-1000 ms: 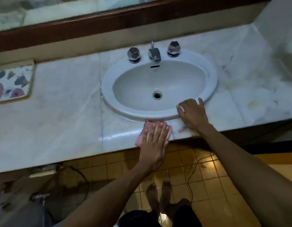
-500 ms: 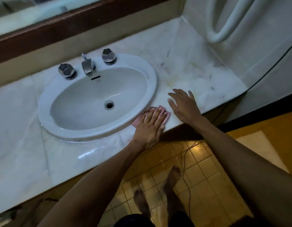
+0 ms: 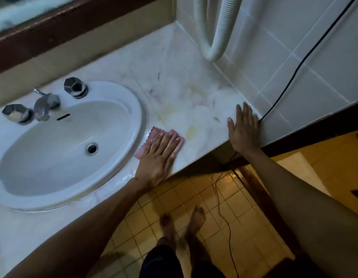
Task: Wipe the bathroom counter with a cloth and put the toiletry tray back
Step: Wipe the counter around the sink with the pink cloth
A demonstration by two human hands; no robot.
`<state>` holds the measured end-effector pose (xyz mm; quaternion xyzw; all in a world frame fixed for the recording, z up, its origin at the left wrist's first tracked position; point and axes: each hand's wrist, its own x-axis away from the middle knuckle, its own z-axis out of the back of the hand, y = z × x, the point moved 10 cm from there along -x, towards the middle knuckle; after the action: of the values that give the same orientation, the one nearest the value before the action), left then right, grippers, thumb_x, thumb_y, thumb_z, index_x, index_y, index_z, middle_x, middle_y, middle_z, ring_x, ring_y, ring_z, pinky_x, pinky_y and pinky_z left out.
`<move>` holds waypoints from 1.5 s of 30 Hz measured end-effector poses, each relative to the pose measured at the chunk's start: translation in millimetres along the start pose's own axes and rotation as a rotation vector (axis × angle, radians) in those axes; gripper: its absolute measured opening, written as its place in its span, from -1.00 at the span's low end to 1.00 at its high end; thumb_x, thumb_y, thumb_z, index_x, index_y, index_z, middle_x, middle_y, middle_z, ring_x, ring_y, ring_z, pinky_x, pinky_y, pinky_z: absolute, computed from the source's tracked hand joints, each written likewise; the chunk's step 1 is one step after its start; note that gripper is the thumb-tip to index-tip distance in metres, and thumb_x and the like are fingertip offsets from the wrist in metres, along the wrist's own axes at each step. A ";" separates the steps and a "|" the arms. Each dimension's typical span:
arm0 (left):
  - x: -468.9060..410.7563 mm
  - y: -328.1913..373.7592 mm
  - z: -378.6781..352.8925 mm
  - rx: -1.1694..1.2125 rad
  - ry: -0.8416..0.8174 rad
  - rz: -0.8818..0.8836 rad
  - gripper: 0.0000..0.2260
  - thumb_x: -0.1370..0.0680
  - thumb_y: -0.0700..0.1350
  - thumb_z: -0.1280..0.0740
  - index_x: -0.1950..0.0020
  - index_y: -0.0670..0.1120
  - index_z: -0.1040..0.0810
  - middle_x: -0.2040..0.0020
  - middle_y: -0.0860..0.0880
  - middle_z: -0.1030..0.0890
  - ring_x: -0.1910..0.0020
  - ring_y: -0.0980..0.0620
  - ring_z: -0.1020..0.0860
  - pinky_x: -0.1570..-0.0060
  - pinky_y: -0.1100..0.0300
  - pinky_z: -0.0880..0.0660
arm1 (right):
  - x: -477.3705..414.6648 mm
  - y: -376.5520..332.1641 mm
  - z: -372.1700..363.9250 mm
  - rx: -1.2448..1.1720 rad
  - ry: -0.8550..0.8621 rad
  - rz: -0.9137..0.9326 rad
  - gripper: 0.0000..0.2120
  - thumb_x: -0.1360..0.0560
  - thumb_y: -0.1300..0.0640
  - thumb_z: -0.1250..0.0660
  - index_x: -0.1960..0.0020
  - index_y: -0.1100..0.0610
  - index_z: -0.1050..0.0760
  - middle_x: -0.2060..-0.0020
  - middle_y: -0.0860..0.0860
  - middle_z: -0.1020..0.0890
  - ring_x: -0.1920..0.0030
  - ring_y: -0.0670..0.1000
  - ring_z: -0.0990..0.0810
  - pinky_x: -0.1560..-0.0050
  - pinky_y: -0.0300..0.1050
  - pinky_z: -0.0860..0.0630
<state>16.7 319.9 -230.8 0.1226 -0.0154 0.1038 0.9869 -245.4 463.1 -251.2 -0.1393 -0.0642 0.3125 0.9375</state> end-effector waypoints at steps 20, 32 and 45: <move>-57.9 10.4 -1.4 0.035 0.012 0.121 -0.46 -0.73 -0.08 0.03 -0.72 0.00 0.08 -0.72 -0.07 0.10 -0.70 -0.10 0.17 -0.62 -0.23 0.02 | 3.7 11.4 12.3 -0.132 -0.023 0.071 -0.45 -0.67 -0.05 0.02 -0.59 0.16 -0.15 -0.60 0.14 -0.13 -0.60 0.13 -0.06 -0.58 0.08 -0.01; -64.0 57.6 -23.6 -0.007 -0.177 -0.292 -0.50 -0.75 0.14 0.13 -0.70 0.16 0.11 -0.72 0.07 0.11 -0.70 0.01 0.17 -0.65 -0.17 0.06 | 30.6 44.6 23.7 -0.119 -0.117 -0.005 -0.49 -0.70 0.02 0.00 -0.61 0.16 -0.08 -0.62 0.11 -0.05 -0.61 0.12 0.01 -0.59 0.05 0.03; -173.4 132.2 -32.8 0.041 -0.078 -0.250 -0.49 -0.75 0.13 0.14 -0.71 0.12 0.12 -0.72 -0.02 0.10 -0.70 -0.09 0.16 -0.66 -0.18 0.14 | 27.4 53.8 41.3 -0.200 -0.096 -0.037 -0.55 -0.67 0.17 -0.11 -0.55 0.19 -0.25 -0.58 0.09 -0.20 -0.59 0.06 -0.13 -0.55 -0.02 -0.13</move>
<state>-180.3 418.5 -240.8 0.1478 -0.0361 -0.0245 0.9880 -262.7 530.0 -227.1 -0.2158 -0.1425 0.2933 0.9204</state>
